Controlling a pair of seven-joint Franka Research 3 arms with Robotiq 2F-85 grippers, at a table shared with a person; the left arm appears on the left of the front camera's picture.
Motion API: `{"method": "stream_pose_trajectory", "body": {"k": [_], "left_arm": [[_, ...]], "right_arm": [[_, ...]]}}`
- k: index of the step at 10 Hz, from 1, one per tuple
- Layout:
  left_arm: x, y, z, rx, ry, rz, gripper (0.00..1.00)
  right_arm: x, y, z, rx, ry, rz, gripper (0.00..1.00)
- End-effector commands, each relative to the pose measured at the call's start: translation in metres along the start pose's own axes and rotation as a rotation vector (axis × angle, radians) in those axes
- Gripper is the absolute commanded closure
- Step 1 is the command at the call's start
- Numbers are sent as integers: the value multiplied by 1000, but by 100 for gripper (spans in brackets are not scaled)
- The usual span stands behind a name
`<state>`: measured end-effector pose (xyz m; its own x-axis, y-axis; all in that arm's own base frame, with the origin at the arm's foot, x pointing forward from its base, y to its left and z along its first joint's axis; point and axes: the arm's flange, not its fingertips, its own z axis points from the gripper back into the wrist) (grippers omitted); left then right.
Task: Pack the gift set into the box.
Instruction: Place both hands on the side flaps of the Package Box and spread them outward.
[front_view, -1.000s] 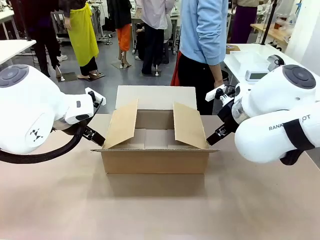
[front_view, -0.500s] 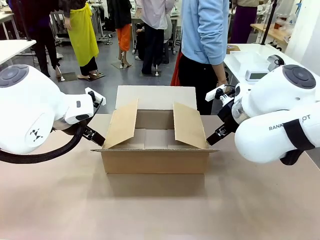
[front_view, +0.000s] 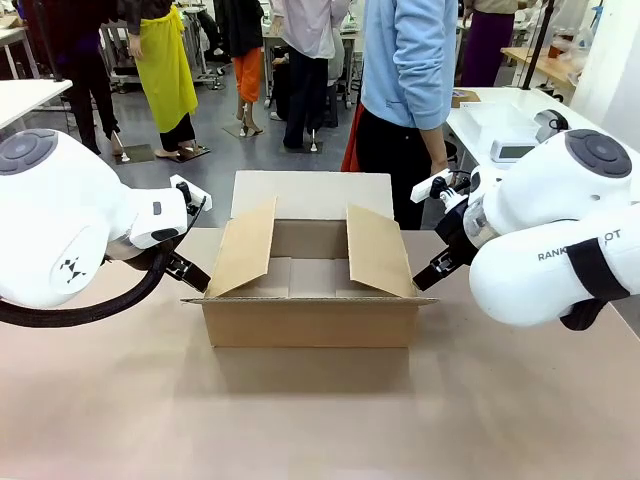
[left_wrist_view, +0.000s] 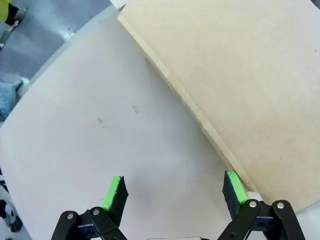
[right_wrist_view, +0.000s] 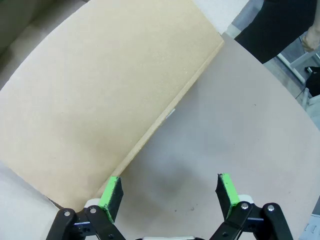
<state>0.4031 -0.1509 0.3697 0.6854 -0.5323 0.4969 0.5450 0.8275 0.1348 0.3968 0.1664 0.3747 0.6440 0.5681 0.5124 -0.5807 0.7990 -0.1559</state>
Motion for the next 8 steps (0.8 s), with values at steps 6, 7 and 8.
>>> {"method": "stream_pose_trajectory", "body": {"k": [6,7,8], "left_arm": [[-67,62,142,-63,-71,295,0],[-75,79,174,-247,-150,374,0],[-91,106,195,-393,-184,453,0]], "right_arm": [[-24,-71,135,144,-33,-408,0],[-29,-83,165,272,-95,-521,0],[-39,-102,197,455,-176,-642,0]]}}
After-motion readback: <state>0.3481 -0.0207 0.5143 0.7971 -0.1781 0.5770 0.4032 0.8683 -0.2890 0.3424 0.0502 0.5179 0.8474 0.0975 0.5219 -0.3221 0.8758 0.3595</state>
